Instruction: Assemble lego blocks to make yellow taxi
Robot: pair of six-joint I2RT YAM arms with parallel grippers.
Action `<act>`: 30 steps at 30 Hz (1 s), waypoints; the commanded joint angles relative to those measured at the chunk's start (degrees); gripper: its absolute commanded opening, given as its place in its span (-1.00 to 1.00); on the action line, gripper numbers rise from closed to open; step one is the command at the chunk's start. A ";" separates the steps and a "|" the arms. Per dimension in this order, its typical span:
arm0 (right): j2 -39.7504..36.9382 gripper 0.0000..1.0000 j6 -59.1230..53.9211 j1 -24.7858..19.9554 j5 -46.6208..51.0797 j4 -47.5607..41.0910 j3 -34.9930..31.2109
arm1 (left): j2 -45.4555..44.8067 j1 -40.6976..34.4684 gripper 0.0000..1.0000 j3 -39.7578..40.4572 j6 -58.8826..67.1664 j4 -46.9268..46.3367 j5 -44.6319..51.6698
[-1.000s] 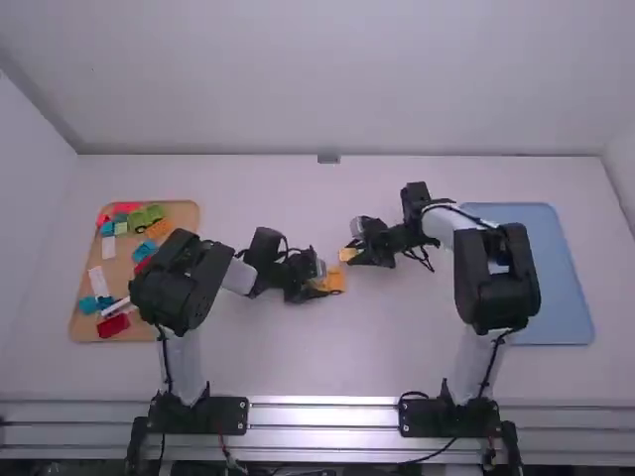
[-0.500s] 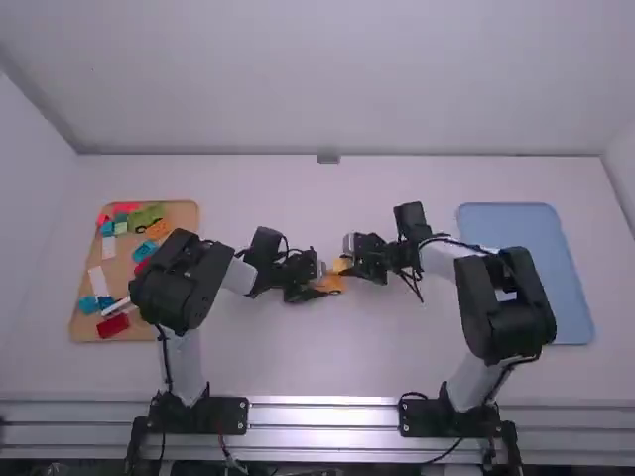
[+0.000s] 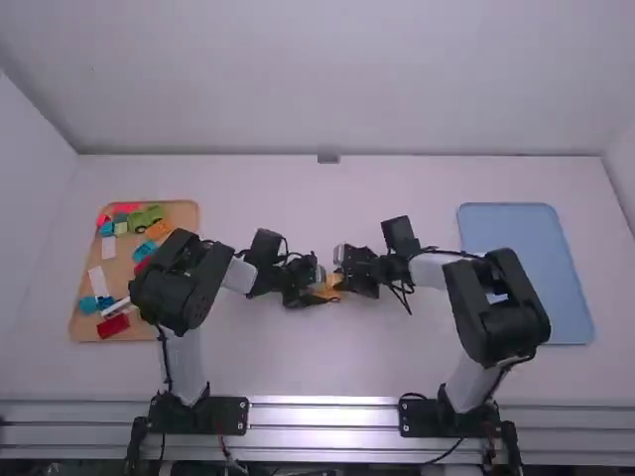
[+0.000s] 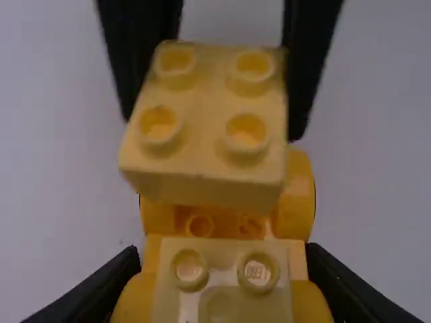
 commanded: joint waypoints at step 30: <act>-0.59 -1.00 -2.69 4.37 8.22 -2.56 -0.13 | 0.66 -0.11 -0.31 -0.24 0.96 -1.07 0.59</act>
